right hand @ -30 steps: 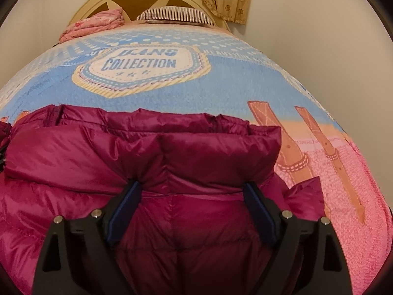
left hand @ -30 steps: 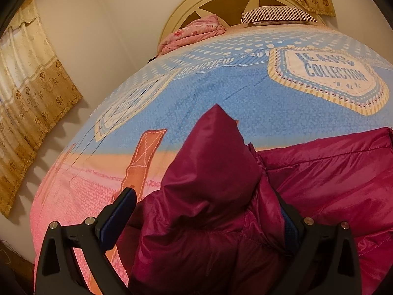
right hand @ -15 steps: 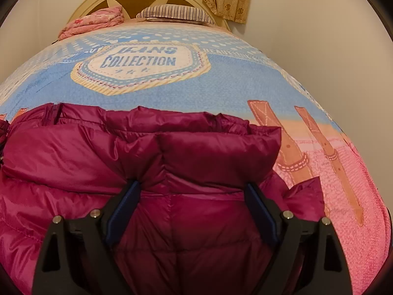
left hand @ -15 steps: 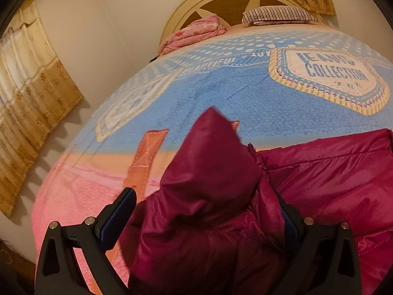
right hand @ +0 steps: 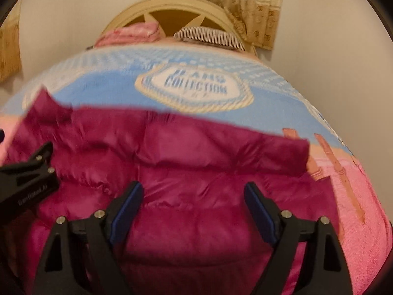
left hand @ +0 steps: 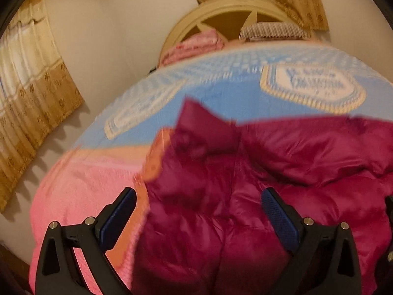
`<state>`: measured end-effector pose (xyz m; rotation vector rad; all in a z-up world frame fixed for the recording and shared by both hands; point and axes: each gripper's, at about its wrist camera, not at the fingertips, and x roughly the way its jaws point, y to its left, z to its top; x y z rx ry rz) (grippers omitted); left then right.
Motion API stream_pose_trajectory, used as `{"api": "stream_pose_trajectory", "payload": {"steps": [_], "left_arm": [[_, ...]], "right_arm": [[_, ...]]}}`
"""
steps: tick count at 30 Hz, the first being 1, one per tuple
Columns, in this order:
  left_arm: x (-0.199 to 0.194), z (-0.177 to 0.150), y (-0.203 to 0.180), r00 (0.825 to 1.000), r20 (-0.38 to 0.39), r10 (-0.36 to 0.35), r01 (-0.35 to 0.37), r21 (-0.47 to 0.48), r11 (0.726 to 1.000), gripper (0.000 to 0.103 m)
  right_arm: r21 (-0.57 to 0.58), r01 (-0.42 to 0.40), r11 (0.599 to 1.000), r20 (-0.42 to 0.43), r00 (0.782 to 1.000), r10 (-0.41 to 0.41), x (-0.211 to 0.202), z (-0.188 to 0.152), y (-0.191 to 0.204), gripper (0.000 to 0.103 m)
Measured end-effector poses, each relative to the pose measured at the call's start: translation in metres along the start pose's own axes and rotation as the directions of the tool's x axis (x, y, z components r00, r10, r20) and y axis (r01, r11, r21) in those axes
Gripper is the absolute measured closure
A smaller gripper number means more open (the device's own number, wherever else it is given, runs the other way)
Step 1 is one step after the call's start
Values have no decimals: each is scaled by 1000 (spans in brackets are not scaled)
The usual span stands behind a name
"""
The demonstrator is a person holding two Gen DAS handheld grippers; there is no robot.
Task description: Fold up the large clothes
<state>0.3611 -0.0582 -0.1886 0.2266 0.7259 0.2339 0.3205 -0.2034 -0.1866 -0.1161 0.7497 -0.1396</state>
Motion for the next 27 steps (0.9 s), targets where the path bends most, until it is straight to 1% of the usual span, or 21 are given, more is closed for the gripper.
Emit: {"api": "stream_pose_trajectory", "payload": {"steps": [3,7,9,11,13,16,18,19,20,21,23,25,27], "left_arm": [[9,-1,-1,999,-28,-30,29,-12,999,1],[14,-2,-7,999,-41,-29,29,-4,1000,1],[12,-2,-8,999,-40,-27,27,2,1000,1],[10,-3,-6,999,-36,-20,20,1,1000,1],[1,-5,1,999,-37,11,-11,8,1000,1],[-25,-13,25,1000,-13,14,-14,-21,1000,1],[-49,-25,48,999,30,14,-13,-51,999,1],[-55,-30,57,999,34,17,-15,-64,998,1],[-59,-37,66,1000,26,13,-11,-79,997,1],[-60,-44,72,1000,9,2,-1,-90,996,1],[-56,-57,80,999,-35,-22,18,-114,993,1],[-46,-71,82,996,-84,-35,24,-128,991,1],[-39,-79,80,992,-115,-60,44,-137,990,1]], "right_arm": [[-4,4,1000,-8,1000,-4,11,-6,0,16],[-20,14,1000,-43,999,-14,24,-4,2,15],[-17,7,1000,-54,999,-8,28,-2,0,15],[-15,6,1000,-56,998,-7,26,-3,0,15],[-15,8,1000,-56,998,-9,24,-3,0,14],[-18,0,1000,-54,999,-1,14,-4,-1,14],[14,-12,1000,-11,1000,12,-14,-10,-7,13],[22,-24,999,17,1000,23,-26,-15,-9,13],[26,-36,999,46,998,35,-42,-23,-10,12],[22,-39,999,60,998,38,-52,-30,-10,9],[14,-33,999,86,996,31,-70,-49,-10,9],[-1,-10,1000,89,996,10,-74,-61,-8,8],[-21,-6,1000,62,998,7,-65,-71,-5,8]]}}
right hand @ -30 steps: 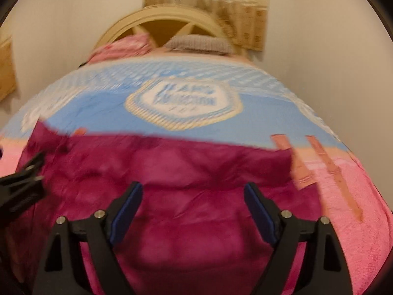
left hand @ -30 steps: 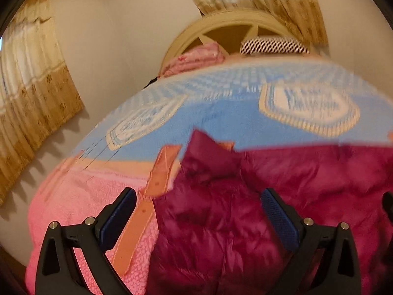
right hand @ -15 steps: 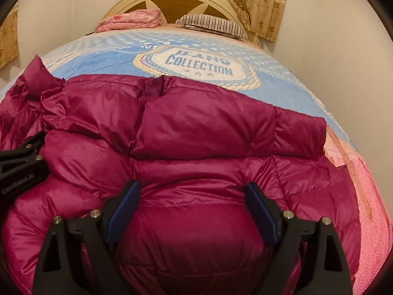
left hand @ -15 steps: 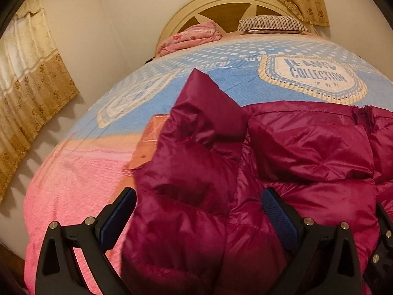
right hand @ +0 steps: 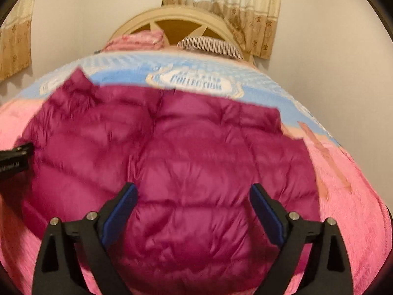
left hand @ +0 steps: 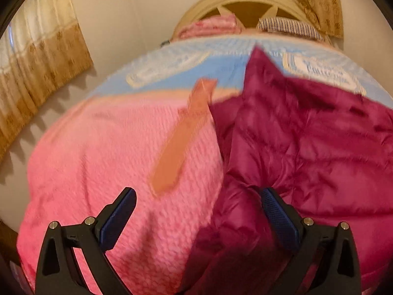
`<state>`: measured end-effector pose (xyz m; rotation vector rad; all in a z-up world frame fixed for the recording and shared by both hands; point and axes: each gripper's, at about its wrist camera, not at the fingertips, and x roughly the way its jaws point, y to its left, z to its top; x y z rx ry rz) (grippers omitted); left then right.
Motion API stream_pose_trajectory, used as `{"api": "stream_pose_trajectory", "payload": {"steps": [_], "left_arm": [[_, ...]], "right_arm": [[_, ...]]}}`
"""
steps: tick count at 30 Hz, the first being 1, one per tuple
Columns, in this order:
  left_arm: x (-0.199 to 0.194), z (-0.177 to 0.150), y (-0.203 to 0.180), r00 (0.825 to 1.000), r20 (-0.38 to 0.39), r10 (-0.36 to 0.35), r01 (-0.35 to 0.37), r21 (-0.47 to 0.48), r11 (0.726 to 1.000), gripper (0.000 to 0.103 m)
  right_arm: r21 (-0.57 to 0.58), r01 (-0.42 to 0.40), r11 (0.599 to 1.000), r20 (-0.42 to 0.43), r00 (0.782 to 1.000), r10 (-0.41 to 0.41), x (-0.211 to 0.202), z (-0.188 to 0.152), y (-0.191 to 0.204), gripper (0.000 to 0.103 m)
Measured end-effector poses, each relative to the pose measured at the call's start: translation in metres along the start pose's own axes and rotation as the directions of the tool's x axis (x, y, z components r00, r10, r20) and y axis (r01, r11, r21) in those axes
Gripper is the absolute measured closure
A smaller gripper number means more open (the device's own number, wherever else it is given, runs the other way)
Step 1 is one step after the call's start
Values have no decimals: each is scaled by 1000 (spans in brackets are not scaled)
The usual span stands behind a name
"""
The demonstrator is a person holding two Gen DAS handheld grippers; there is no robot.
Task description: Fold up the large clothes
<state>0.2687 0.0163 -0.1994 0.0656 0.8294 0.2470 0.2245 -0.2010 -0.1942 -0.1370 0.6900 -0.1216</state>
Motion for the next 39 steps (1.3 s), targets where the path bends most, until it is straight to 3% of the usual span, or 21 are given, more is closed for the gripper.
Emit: {"api": "stream_pose_trajectory", "payload": {"steps": [5,7,12,18,25,31,35,39], "left_arm": [[-1,-8,-12,999,38,-4,3,30,1000,1],[1,-10,-15,999,35,-27,26,44,999,6],[-7,-13,-29,991,24,-133,131,84,988,58],[-18,-17,-36,988,46,-148,141,132,981,89],[-41,-13,-12,983,90,-159,149,110,983,93],[-52,-5,31,985,102,-140,134,60,989,94],[-61,4,68,988,123,-97,96,12,995,94],[-78,21,92,986,162,-49,48,9,999,95]], "right_arm": [[-46,41,998,-25,999,-42,16,-7,11,9],[-43,39,998,-43,998,-41,20,-7,10,8],[-50,50,998,-47,998,-52,20,-9,10,8],[-46,50,998,-41,998,-52,15,-15,8,7],[-65,90,994,-42,995,-93,9,-11,23,12],[-93,60,994,-30,998,-63,3,-10,52,12],[-142,11,990,-10,1000,-13,-3,-7,86,12],[-194,-119,974,-20,993,118,-12,1,105,12]]}}
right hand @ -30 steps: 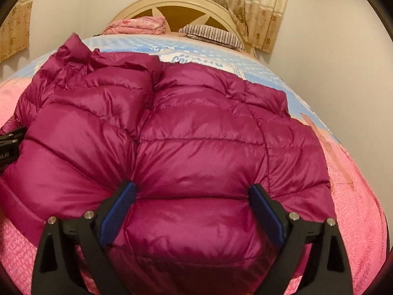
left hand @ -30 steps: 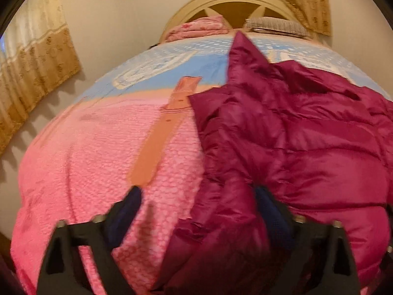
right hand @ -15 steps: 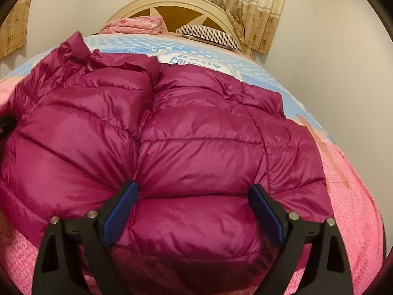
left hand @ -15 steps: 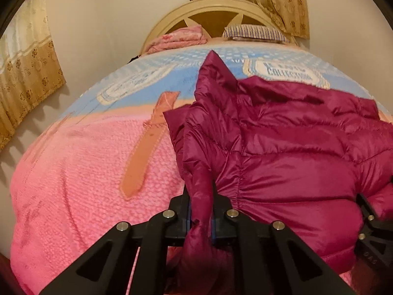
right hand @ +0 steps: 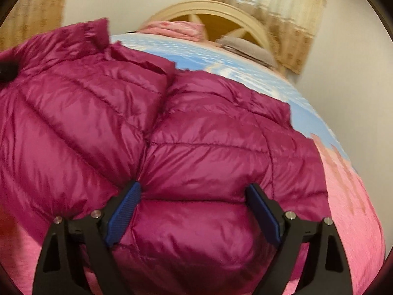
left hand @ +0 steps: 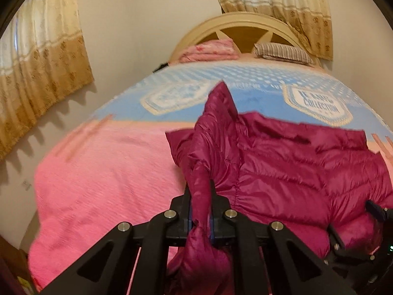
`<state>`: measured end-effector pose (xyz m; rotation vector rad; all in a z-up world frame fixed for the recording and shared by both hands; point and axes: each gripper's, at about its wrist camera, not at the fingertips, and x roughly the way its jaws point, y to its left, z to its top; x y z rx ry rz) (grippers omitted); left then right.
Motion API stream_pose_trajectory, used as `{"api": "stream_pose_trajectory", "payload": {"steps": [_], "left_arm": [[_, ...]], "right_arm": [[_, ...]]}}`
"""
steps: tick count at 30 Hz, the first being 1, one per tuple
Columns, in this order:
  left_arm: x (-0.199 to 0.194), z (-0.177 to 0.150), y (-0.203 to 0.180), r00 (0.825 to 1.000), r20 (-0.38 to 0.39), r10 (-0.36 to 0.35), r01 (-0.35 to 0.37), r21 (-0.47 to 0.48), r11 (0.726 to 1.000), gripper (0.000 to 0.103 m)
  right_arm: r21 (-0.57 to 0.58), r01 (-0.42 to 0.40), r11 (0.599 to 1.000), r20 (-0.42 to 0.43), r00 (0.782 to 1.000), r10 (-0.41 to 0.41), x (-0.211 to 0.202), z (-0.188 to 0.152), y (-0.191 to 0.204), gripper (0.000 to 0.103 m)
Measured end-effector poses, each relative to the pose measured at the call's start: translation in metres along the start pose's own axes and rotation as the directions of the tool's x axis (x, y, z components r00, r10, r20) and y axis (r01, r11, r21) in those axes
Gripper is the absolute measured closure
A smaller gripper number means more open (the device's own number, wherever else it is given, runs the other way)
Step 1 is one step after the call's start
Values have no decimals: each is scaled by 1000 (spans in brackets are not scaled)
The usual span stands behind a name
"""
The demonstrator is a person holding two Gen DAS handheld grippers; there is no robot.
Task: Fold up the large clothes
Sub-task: 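Grasp the jacket edge with the left tool and fold it over the bundle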
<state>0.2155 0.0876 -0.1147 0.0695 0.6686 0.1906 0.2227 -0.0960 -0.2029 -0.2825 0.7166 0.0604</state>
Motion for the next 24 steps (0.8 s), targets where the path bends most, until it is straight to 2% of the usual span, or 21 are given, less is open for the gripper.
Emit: {"api": "stream_pose_trajectory", "payload": {"steps": [2,5,9,14,16,20,22,24], "left_arm": [[-11,12,0,999,37,15,-16,27,999,95],[-30,31,-18,995,101,20,-28,73,997,95],[-58,49,-68,980,199,-8,-25,161,987,95],[-89,58,-161,949,286,-130,41,298,954,96],[-91,57,-194,941,299,-160,47,352,935,96],[-82,33,-265,932,275,-235,81,475,876,96],[-72,9,-300,931,238,-279,106,553,826,96],[-59,-16,-328,937,193,-292,115,618,777,96]], "right_arm": [[1,-47,999,13,999,47,-10,3,-10,12],[18,-20,1000,52,998,19,-30,3,-44,7],[107,79,991,44,995,-84,-35,-5,-118,4],[269,196,943,-10,980,-201,-35,-34,-207,4],[300,230,926,-36,972,-230,-32,-38,-229,4],[335,290,897,-92,957,-275,-33,-58,-260,4],[348,310,885,-117,951,-287,-32,-65,-268,4],[366,322,873,-138,947,-291,-31,-72,-276,4]]}}
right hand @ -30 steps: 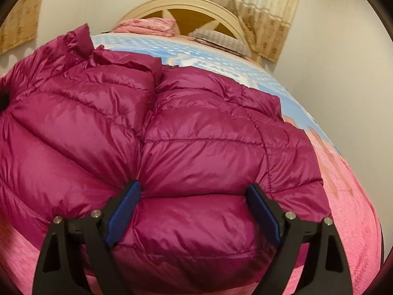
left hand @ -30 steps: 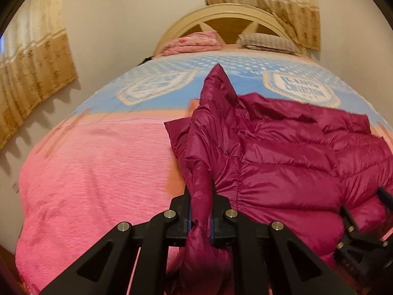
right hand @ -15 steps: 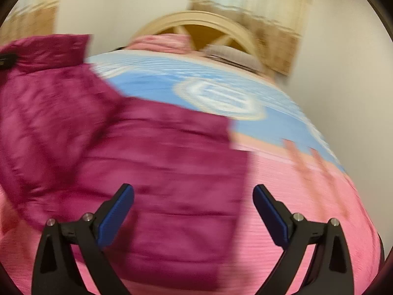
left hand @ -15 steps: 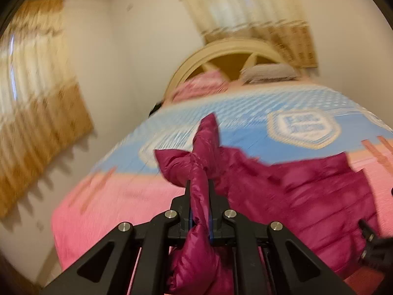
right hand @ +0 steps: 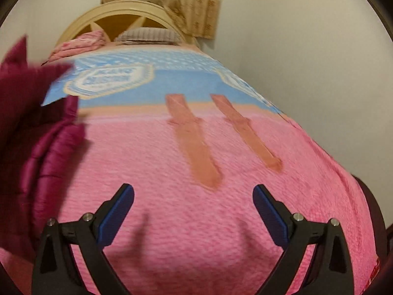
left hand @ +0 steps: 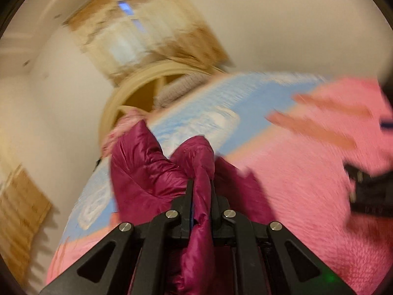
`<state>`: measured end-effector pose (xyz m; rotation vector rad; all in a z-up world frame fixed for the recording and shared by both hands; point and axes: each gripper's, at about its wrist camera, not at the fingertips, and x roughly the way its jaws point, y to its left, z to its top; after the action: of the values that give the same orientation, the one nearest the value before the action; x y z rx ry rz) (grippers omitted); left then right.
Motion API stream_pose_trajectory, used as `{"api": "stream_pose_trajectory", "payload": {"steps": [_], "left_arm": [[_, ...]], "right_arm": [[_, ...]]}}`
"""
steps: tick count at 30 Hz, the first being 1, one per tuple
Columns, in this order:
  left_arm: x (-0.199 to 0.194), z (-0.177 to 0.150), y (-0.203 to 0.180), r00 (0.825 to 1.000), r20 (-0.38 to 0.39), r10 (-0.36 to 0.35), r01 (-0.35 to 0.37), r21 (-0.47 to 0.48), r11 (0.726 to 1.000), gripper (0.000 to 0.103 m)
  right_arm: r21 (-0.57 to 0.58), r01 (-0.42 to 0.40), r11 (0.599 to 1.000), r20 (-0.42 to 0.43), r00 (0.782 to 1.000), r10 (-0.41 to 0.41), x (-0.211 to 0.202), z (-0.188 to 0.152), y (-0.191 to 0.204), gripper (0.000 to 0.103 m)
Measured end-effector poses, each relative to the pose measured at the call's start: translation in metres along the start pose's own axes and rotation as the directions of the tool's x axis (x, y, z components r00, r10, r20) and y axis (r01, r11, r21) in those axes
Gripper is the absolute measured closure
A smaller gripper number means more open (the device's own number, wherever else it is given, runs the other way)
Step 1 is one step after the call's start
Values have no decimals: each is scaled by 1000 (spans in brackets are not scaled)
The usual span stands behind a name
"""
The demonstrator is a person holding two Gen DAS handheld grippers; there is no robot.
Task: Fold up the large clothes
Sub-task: 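Grasp the jacket edge with the left tool and fold it over the bundle, then open the left tool and withdraw from the jacket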
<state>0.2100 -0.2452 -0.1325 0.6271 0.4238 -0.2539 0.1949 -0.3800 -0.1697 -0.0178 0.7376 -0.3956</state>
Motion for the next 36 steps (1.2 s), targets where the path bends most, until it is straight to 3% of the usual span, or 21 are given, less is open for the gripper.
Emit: {"api": "stream_pose_trajectory", "payload": {"steps": [4,10,11,12,13,14,15,17,20,22,24,26,29,32,33,36], "left_arm": [[16,-19,-40,1000,-29,-6,8,91,996,96],[-13,-14,-42,1000,16,18,-20,145,989,92],[-26,-7,-36,999,52,18,-25,135,990,82],[-37,-3,-32,997,75,13,-23,129,991,57],[-49,2,-27,994,105,8,-21,117,993,38],[-58,6,-19,991,133,23,-35,94,995,6],[-65,7,-11,987,156,45,-56,66,996,1],[-74,9,12,982,172,83,-85,6,996,1],[-64,3,67,971,111,210,-195,-134,972,1],[-43,-8,105,955,14,297,-287,-217,933,1],[-15,-24,147,933,-117,340,-359,-297,885,1],[9,-41,184,900,-230,370,-433,-365,824,1],[41,-64,227,855,-364,369,-507,-441,740,1],[71,-74,243,821,-448,354,-546,-436,715,1],[75,-77,244,818,-461,345,-548,-440,712,1],[90,-79,246,838,-475,270,-507,-490,709,1]], "right_arm": [[13,5,1000,-26,1000,-4,8,-8,-11,4],[36,-2,999,-54,999,4,21,-13,-16,4],[43,-1,999,-55,998,4,23,-13,-18,4],[49,-2,999,-57,998,4,24,-14,-21,4],[54,-4,999,-60,998,7,24,-14,-21,4],[57,-6,998,-62,998,9,24,-13,-22,4],[57,-4,998,-61,998,8,23,-12,-22,4],[63,-7,998,-57,998,11,23,-8,-24,4],[89,-33,995,-44,998,37,15,7,-23,9],[95,-60,994,-21,998,62,6,23,-16,14],[82,-108,991,21,994,106,-9,48,3,15],[48,-156,987,62,986,153,-25,73,28,15],[8,-229,973,114,967,227,-49,113,73,15],[5,-284,959,133,951,280,-64,146,117,17],[31,-314,949,121,943,309,-63,155,130,22],[86,-346,934,73,937,341,-44,169,163,31]]}}
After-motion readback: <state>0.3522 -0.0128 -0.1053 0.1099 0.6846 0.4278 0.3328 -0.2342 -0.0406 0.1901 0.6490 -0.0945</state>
